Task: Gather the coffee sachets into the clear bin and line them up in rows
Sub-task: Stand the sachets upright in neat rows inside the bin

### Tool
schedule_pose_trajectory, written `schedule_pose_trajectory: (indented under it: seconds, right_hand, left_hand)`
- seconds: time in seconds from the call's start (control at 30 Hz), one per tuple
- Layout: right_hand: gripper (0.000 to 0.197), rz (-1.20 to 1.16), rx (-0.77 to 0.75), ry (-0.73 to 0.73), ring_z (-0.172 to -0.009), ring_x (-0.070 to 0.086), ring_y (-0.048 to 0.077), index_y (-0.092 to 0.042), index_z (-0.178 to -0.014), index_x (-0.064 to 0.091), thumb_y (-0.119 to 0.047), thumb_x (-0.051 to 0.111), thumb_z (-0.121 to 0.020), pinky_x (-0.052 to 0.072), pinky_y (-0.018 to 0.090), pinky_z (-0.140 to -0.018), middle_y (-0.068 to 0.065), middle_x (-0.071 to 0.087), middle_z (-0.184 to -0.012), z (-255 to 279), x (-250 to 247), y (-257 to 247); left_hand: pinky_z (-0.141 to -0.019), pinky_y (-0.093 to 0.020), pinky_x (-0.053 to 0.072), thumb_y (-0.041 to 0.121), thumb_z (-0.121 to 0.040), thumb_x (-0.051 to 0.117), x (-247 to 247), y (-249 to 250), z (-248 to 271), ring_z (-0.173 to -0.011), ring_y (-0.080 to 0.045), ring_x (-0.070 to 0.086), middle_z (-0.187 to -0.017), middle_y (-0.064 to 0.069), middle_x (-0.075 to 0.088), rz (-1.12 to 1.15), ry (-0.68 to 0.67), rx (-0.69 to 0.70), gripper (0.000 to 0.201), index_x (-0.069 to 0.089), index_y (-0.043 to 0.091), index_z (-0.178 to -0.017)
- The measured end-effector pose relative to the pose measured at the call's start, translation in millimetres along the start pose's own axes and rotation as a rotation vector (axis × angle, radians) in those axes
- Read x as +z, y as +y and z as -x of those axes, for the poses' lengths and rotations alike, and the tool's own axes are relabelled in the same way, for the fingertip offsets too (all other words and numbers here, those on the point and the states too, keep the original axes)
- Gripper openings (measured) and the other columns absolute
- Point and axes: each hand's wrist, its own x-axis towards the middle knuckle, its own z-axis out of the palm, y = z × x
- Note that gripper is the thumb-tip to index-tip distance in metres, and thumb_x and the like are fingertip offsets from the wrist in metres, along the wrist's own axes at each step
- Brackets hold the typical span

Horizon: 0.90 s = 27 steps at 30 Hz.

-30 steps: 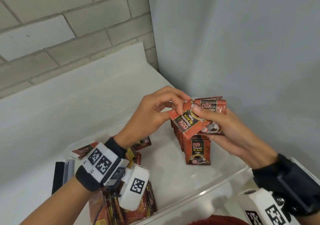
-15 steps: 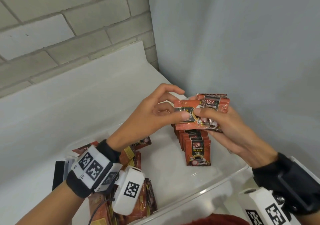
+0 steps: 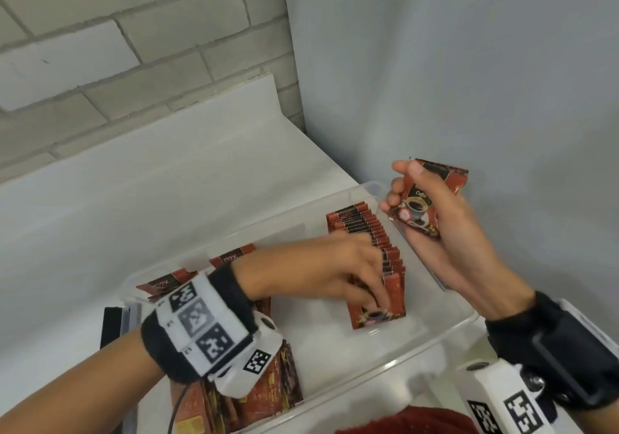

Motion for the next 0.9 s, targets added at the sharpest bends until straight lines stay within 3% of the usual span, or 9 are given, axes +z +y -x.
schedule_pose_trajectory:
  seconds: [0.13, 0.23, 0.33, 0.4, 0.67, 0.9]
  right_hand:
    - [0.028, 0.004, -0.005, 0.013, -0.068, 0.057, 0.01, -0.01, -0.091, 0.06, -0.033, 0.066, -0.076, 0.05, 0.025, -0.076, 0.001, 0.056, -0.073, -0.9, 1.5, 0.0]
    - [0.029, -0.006, -0.005, 0.024, -0.068, 0.056, 0.011, -0.01, -0.092, 0.06, -0.033, 0.067, -0.074, 0.05, 0.026, -0.076, 0.001, 0.056, -0.073, -1.1, 1.4, 1.0]
    - [0.026, -0.013, -0.009, 0.021, -0.066, 0.055, 0.011, -0.01, -0.092, 0.06, -0.031, 0.065, -0.077, 0.05, 0.026, -0.074, 0.002, 0.055, -0.072, -1.0, 0.9, 0.9]
    - [0.026, -0.011, -0.007, 0.015, -0.065, 0.056, 0.011, -0.01, -0.091, 0.06, -0.031, 0.064, -0.077, 0.049, 0.026, -0.075, 0.001, 0.055, -0.072, -0.7, 0.5, 0.4]
    - [0.028, 0.005, 0.011, 0.025, -0.069, 0.056, 0.011, -0.01, -0.092, 0.062, -0.033, 0.065, -0.075, 0.05, 0.026, -0.077, 0.001, 0.056, -0.073, -0.2, 0.3, -0.2]
    - [0.03, -0.015, 0.023, 0.016, -0.067, 0.058, 0.011, -0.01, -0.095, 0.061, -0.033, 0.064, -0.076, 0.048, 0.029, -0.08, 0.001, 0.057, -0.073, 0.0, 0.0, -1.5]
  left_hand:
    - [-0.069, -0.027, 0.036, 0.016, -0.087, 0.067, 22.7, -9.7, -14.2, -0.081, -0.007, 0.03, -0.08, 0.001, 0.05, -0.21, -0.076, 0.121, 0.019, 0.075, 0.01, -0.102]
    - [-0.065, -0.026, 0.028, 0.016, -0.085, 0.068, 24.5, -9.7, -20.1, -0.08, -0.008, 0.025, -0.077, 0.004, 0.043, -0.406, -0.013, 0.178, 0.011, 0.075, 0.011, -0.092]
    - [-0.065, -0.026, 0.022, 0.013, -0.083, 0.065, 21.0, -11.5, -21.7, -0.082, -0.015, 0.031, -0.078, 0.0, 0.049, -0.585, 0.074, 0.181, 0.008, 0.072, 0.014, -0.085]
    - [-0.065, -0.026, 0.024, 0.014, -0.086, 0.061, 19.4, -13.9, -21.6, -0.084, -0.016, 0.031, -0.08, 0.0, 0.049, -0.653, 0.093, 0.161, 0.014, 0.074, 0.017, -0.09]
    - [-0.07, -0.034, 0.031, 0.022, -0.076, 0.077, 19.6, -17.8, -22.5, -0.09, -0.022, 0.032, -0.095, -0.009, 0.052, -0.709, 0.088, 0.134, 0.041, 0.069, 0.019, -0.116]
    - [-0.071, -0.027, 0.013, 0.04, -0.075, 0.077, 19.7, -17.2, -21.4, -0.091, -0.018, 0.028, -0.098, -0.004, 0.046, -0.756, 0.042, 0.142, 0.051, 0.063, 0.032, -0.124]
